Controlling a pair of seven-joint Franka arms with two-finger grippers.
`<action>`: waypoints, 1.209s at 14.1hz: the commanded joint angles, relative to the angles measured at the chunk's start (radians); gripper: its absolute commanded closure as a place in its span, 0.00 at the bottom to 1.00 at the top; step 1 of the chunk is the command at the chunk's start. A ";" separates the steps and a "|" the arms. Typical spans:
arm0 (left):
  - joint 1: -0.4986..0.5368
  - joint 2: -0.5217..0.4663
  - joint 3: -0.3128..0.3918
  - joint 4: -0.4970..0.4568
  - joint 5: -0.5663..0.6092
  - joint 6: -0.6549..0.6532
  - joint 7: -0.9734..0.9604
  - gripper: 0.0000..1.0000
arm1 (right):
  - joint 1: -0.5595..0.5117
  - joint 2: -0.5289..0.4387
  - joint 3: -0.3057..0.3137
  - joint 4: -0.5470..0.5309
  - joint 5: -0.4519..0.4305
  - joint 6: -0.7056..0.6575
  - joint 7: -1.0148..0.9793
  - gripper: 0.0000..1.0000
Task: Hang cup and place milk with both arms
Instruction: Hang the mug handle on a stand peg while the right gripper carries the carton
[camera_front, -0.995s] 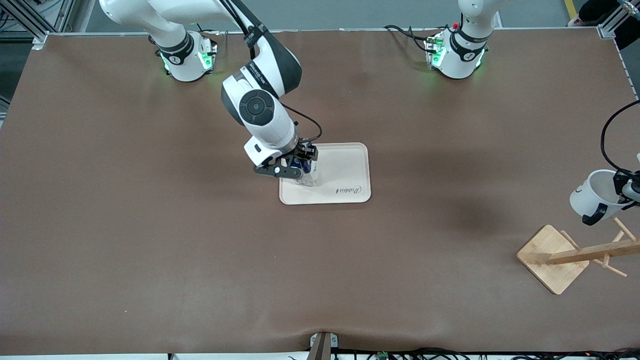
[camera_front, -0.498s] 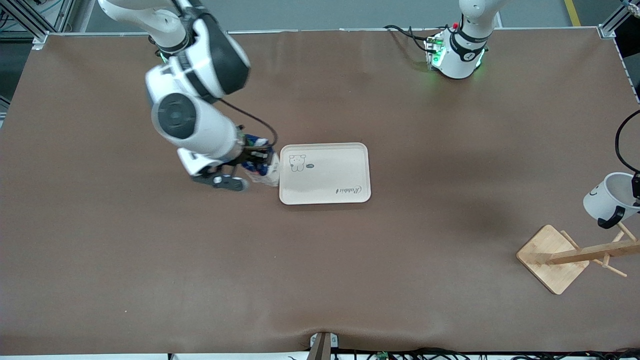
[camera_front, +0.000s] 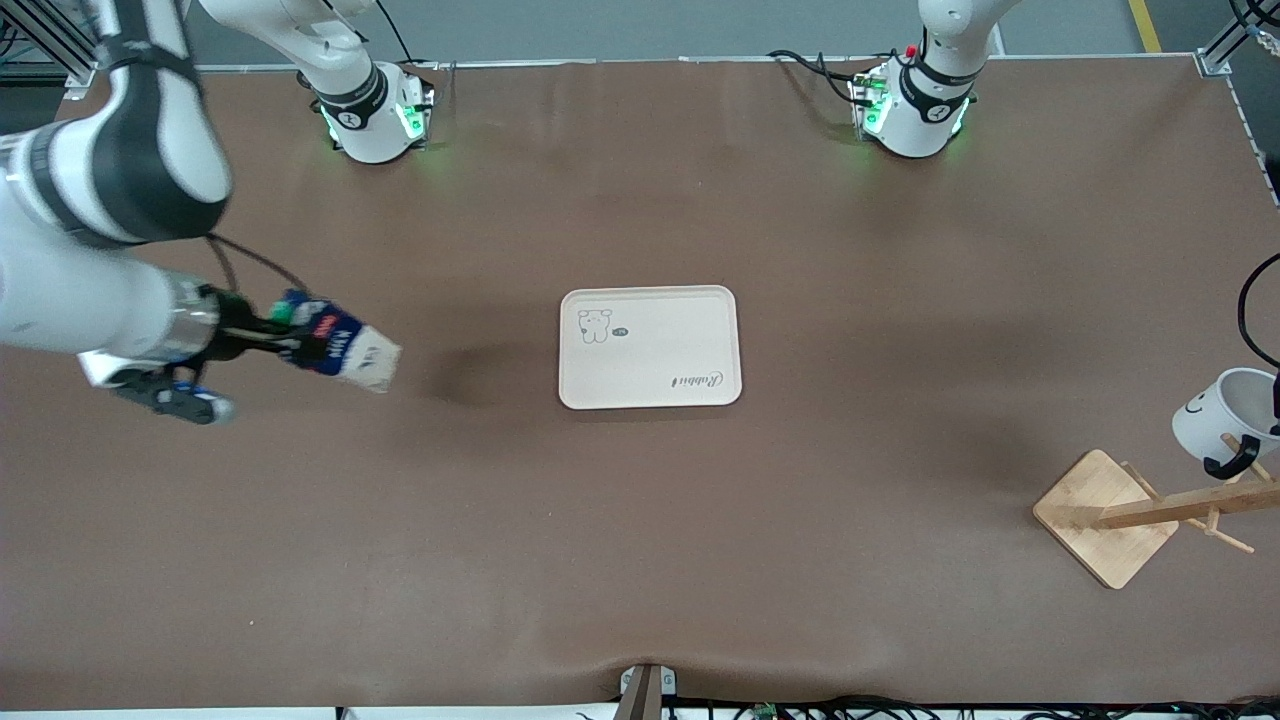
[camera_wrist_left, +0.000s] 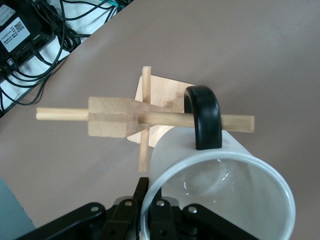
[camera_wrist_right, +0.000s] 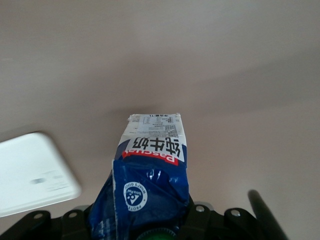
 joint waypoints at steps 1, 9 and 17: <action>-0.003 0.016 -0.007 0.034 -0.026 -0.015 0.010 0.58 | -0.127 -0.016 0.026 -0.056 -0.063 0.051 -0.173 1.00; -0.086 -0.067 -0.023 0.025 -0.058 -0.185 -0.436 0.00 | -0.189 -0.013 0.026 -0.359 -0.093 0.359 -0.250 1.00; -0.101 -0.171 -0.184 0.023 -0.057 -0.374 -0.916 0.00 | -0.197 -0.013 0.027 -0.429 -0.161 0.435 -0.261 1.00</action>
